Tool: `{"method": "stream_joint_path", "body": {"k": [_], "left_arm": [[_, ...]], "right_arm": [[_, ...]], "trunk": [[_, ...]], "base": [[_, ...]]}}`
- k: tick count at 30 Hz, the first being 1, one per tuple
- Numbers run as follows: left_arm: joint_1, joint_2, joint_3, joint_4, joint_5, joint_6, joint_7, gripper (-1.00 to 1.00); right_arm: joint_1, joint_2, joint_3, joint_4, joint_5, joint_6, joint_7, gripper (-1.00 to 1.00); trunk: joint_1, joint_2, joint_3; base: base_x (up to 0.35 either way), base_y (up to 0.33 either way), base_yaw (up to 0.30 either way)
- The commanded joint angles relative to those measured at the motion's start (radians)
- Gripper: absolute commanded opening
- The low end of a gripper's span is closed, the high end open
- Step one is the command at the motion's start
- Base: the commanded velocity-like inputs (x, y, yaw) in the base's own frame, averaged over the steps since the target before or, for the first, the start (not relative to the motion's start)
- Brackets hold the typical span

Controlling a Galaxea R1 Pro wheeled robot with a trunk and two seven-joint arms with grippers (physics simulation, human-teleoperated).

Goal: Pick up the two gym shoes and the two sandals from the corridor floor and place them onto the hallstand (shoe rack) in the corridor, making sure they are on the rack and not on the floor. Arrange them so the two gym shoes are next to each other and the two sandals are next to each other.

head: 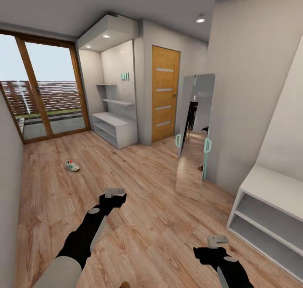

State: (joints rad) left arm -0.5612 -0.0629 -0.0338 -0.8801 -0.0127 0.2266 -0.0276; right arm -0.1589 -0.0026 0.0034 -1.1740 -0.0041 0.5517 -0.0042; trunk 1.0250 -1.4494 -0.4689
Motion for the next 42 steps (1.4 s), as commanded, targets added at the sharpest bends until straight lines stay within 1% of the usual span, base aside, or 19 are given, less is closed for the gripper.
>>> {"method": "stream_joint_path", "body": {"k": [1, 5, 7, 13, 26, 33, 42], "left_arm": [[0.000, 0.000, 0.001, -0.002, -0.001, 0.006, -0.003, 1.00], [0.000, 0.000, 0.000, -0.002, -0.001, 0.006, -0.003, 1.00], [0.000, 0.000, 0.000, -0.002, -0.001, 0.009, -0.003, 1.00], [-0.001, 0.000, -0.001, -0.002, 0.000, 0.013, -0.003, 1.00], [0.000, 0.000, 0.000, -0.002, 0.000, 0.014, -0.003, 1.00], [0.000, 0.000, -0.001, -0.002, 0.000, 0.013, -0.003, 1.00], [0.000, 0.000, -0.001, -0.002, 0.000, 0.013, -0.003, 1.00]], "right_arm": [[-0.001, 0.000, 0.001, -0.007, 0.000, 0.006, 0.000, 1.00], [-0.001, 0.000, 0.001, -0.065, 0.000, 0.006, 0.001, 1.00], [-0.001, 0.000, 0.001, -0.110, 0.000, 0.007, 0.000, 1.00], [-0.001, 0.000, -0.003, -0.136, 0.000, 0.008, 0.001, 1.00], [-0.001, -0.002, -0.008, -0.143, -0.002, 0.008, 0.001, 1.00], [-0.001, -0.002, -0.003, -0.143, -0.001, 0.007, 0.003, 1.00], [-0.001, -0.002, -0.008, -0.144, -0.001, 0.007, 0.003, 1.00]], "trunk": [[0.000, -0.001, -0.001], [0.015, -0.029, -0.014], [0.023, -0.043, -0.021], [0.046, -0.085, -0.046], [0.096, -0.176, -0.103], [0.123, -0.225, -0.126], [0.157, -0.288, -0.155]], "base": [[0.000, 0.000, 0.000], [0.000, 0.000, 0.000], [0.000, 0.000, 0.036], [0.000, 0.000, 0.143], [0.000, 0.000, 0.170], [0.000, 0.000, 0.021], [0.000, 0.000, 0.000]]}}
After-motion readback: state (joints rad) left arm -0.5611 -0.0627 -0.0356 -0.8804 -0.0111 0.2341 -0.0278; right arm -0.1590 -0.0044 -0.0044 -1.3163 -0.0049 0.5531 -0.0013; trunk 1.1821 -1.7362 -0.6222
